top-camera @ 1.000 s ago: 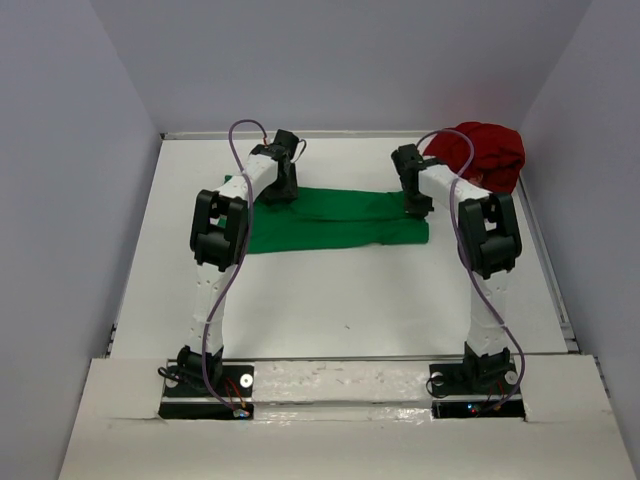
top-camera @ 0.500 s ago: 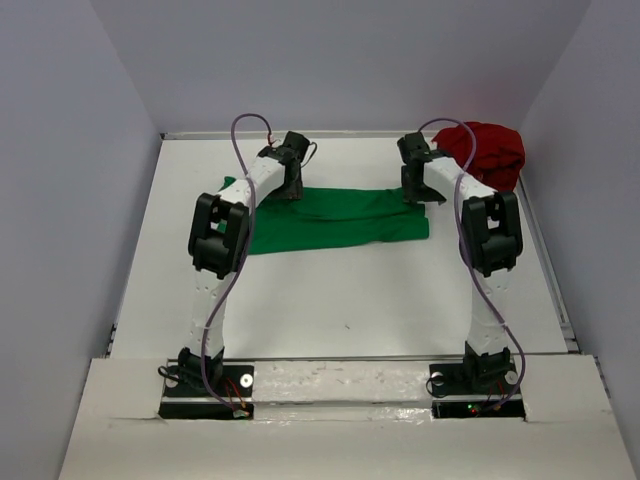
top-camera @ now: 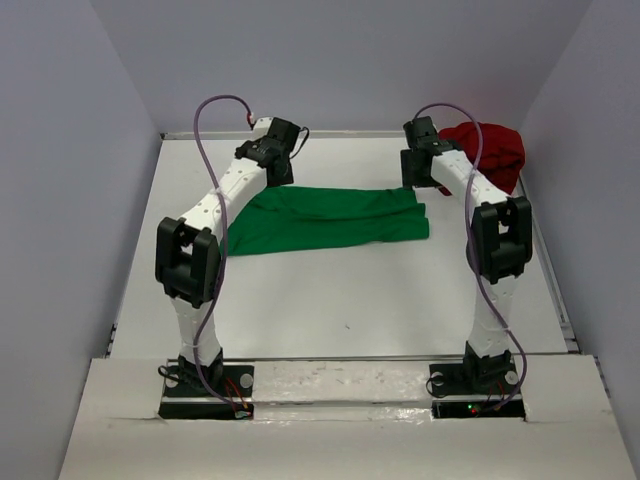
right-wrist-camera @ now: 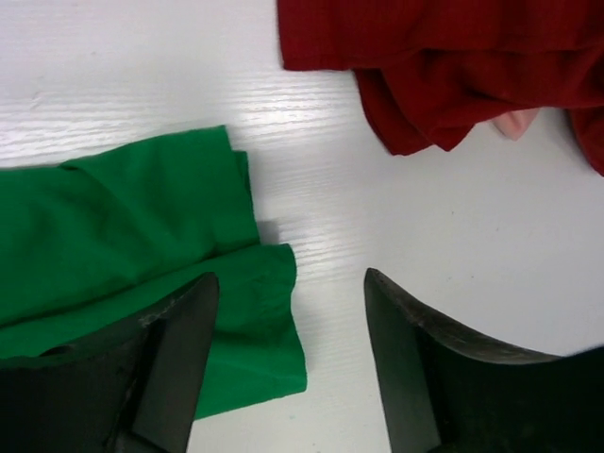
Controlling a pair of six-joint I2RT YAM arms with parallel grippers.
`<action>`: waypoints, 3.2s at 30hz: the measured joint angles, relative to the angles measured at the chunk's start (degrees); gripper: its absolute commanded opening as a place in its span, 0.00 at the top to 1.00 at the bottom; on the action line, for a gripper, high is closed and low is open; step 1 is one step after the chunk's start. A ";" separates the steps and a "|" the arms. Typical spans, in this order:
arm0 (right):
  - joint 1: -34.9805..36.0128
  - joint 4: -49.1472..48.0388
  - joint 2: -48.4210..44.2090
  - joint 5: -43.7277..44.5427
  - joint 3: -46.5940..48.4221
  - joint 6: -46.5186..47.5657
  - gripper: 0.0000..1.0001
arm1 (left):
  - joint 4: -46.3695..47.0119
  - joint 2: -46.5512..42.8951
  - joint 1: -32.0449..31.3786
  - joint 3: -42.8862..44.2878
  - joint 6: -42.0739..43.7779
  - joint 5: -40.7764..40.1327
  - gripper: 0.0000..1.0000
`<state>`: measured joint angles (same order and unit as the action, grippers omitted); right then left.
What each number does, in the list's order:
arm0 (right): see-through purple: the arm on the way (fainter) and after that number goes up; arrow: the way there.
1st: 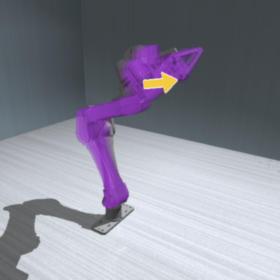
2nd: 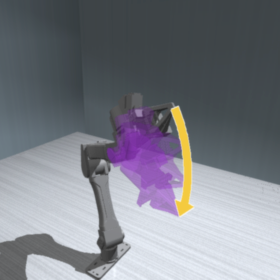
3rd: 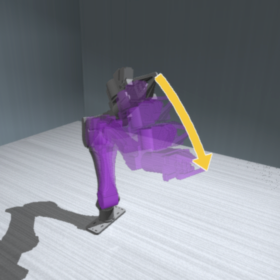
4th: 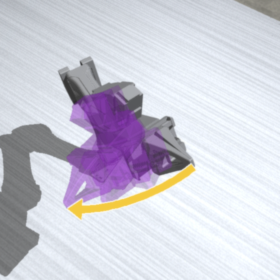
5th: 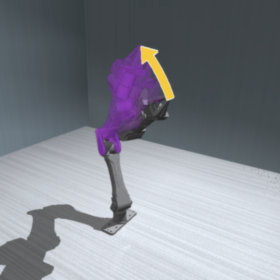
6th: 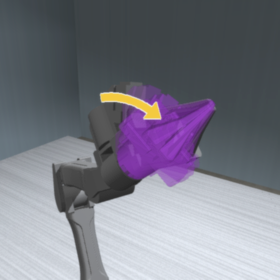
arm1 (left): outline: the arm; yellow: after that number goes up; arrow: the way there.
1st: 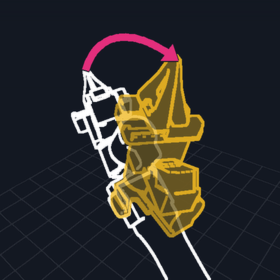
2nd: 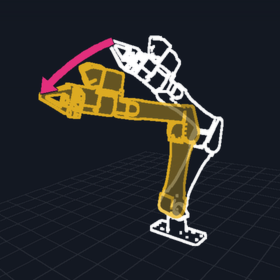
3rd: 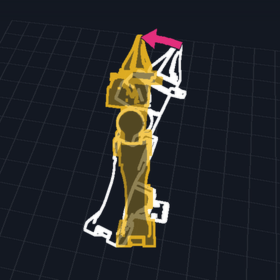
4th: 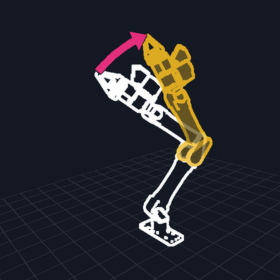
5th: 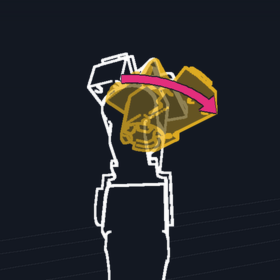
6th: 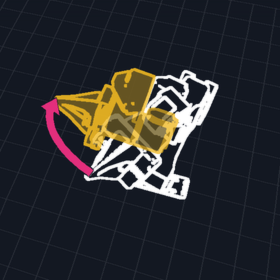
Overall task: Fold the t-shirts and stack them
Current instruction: Fold the tshirt
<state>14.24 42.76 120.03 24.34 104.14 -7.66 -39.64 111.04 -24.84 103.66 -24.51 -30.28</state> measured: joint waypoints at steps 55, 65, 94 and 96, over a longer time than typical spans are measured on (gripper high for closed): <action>0.07 1.57 13.53 -21.84 13.79 9.86 1.00 | 2.93 11.74 9.25 -5.99 -9.11 24.96 1.00; 0.07 1.38 15.21 -21.09 11.50 6.40 1.00 | 0.52 17.53 9.92 0.85 -9.05 26.16 1.00; 5.18 -0.55 -7.08 -12.04 -22.64 -9.38 1.00 | -8.94 34.18 12.59 29.94 -3.32 33.94 1.00; 7.58 -0.22 -9.27 -12.00 -24.81 -10.19 1.00 | -8.74 34.51 12.66 30.49 -2.73 34.49 1.00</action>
<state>21.82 42.54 110.76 12.34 79.33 -17.85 -48.38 145.56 -12.19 134.15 -27.24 4.21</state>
